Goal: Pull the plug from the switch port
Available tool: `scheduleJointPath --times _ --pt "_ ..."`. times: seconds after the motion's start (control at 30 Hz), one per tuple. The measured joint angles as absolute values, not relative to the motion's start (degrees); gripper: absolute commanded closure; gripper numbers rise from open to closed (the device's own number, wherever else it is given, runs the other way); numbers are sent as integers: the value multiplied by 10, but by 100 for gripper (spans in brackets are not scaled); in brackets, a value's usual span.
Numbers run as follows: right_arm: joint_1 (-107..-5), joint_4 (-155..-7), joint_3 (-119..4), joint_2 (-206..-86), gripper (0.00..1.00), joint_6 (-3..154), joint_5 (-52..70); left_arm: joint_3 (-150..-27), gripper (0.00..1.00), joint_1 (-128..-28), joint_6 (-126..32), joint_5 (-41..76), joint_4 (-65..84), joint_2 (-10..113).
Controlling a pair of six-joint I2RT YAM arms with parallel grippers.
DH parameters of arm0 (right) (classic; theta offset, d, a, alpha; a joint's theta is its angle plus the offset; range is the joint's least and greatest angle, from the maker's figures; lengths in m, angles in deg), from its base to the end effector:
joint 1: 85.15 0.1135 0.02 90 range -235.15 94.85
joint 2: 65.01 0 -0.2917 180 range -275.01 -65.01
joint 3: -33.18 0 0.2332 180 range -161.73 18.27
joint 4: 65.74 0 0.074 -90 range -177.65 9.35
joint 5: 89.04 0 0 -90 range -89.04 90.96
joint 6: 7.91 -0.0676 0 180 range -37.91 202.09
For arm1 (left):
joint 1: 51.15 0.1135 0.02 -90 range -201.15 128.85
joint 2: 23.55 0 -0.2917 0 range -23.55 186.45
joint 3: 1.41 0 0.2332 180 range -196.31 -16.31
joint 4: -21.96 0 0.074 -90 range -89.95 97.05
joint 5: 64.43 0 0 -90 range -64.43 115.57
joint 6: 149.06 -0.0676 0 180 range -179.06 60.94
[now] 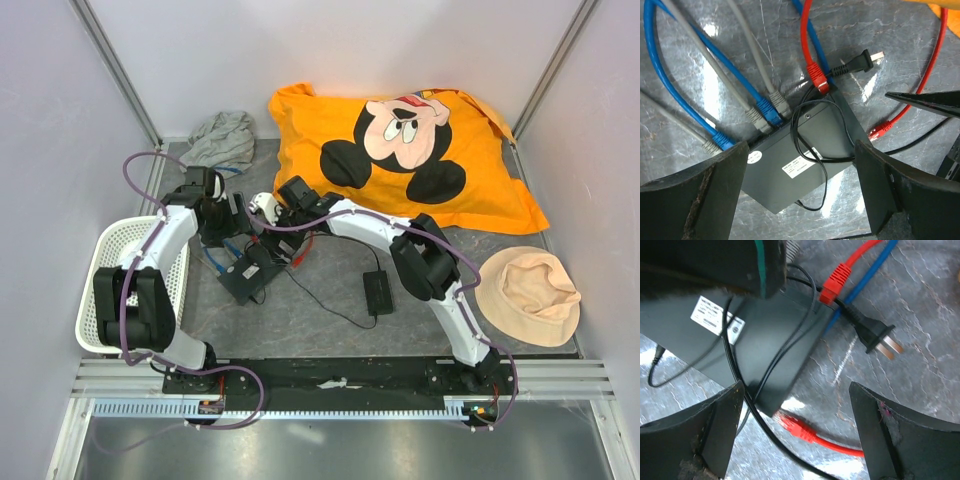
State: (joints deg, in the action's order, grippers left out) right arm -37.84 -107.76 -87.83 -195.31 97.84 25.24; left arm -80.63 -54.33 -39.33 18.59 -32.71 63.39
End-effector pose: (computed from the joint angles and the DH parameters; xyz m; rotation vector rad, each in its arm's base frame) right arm 0.3346 0.4037 0.1925 -1.4692 2.0335 0.7567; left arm 0.3000 -0.0249 0.2484 -0.3458 2.6563 -0.2908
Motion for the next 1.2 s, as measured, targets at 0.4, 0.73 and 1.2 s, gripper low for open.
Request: scheduleJointPath --times 0.4,0.73,1.2 --pt "-371 -1055 -869 -1963 4 922 267 -778 6 -543 -350 191 -353 640" --pt "-372 -1037 -864 -1976 15 847 260 -778 7 -542 -315 201 -425 645" --pt "-425 -974 -752 -1920 17 758 253 -725 9 -541 -313 214 -449 609"
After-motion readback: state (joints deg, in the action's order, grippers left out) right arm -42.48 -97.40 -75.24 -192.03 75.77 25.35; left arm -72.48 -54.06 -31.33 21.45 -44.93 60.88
